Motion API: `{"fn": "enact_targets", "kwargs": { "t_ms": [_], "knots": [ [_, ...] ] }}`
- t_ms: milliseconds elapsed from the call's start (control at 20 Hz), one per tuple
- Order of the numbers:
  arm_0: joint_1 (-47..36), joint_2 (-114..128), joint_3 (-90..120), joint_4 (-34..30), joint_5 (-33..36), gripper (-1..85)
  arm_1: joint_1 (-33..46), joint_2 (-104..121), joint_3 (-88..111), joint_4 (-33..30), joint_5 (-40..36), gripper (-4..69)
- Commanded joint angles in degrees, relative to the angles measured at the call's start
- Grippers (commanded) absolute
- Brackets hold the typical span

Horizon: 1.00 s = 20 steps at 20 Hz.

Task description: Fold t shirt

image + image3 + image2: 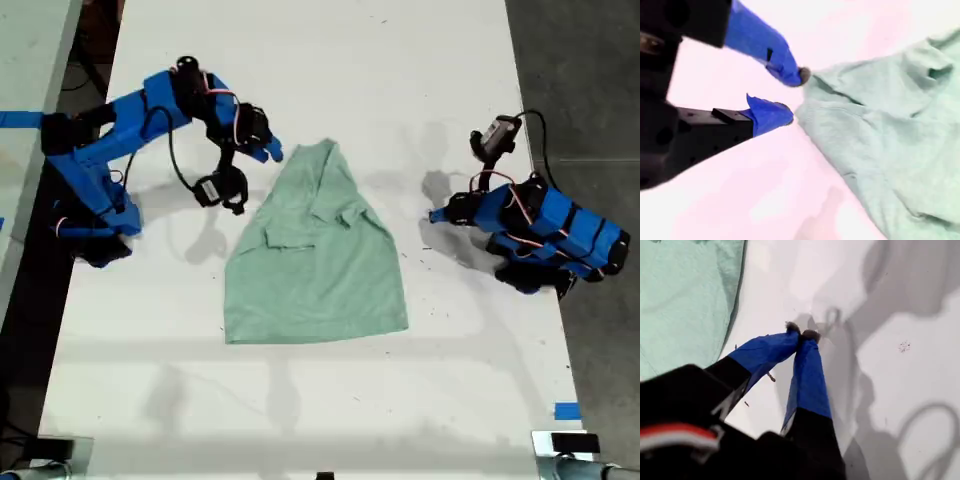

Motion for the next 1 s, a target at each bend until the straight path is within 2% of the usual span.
{"fn": "enact_targets", "kwargs": {
  "t_ms": [0, 50, 150, 300, 350, 400, 450, 500, 600, 750, 950],
  "knots": [
    [-7.3, 35.2, 24.2, -6.5, -1.8, -0.3, 0.5, 0.8, 2.4, -1.1, -0.8, 1.6],
    [-8.3, 46.6, 34.3, -9.9, -2.4, -0.3, 0.5, 0.8, 2.4, -1.2, -0.9, 1.6],
    [-4.1, 59.9, 52.3, -15.6, -6.8, -0.3, 0.7, 0.8, 2.4, -1.5, -1.1, 1.6],
    [3.6, 78.0, 83.3, -31.9, -11.6, -0.3, 0.8, 0.8, 2.4, -1.5, -1.0, 1.6],
    [3.8, 90.4, 93.2, -32.7, -12.9, -0.3, 0.6, 0.8, 2.5, -1.4, -1.0, 1.6],
    [3.8, 104.5, 101.6, -29.4, -14.2, -0.3, 0.6, 0.8, 2.5, -1.4, -1.0, 1.6],
    [3.0, 102.6, 104.3, -28.3, -15.3, -0.3, 1.0, 0.8, 2.5, -1.6, -1.1, 1.6],
    [3.0, 101.2, 108.3, -30.9, -14.9, -0.3, 1.0, 0.8, 2.6, -1.8, -1.2, 1.6],
    [3.2, 103.0, 111.9, -29.4, -14.5, -0.3, 1.0, 0.8, 2.6, -1.8, -1.1, 1.6],
    [-2.0, 104.0, 111.9, -28.5, -14.7, 1.7, 0.4, 0.8, 2.6, -1.6, -0.6, 1.6],
    [-10.7, 103.3, 111.9, -27.0, 6.2, 3.7, 0.4, 0.8, 2.6, -1.2, -0.4, 1.6]
  ]
}}
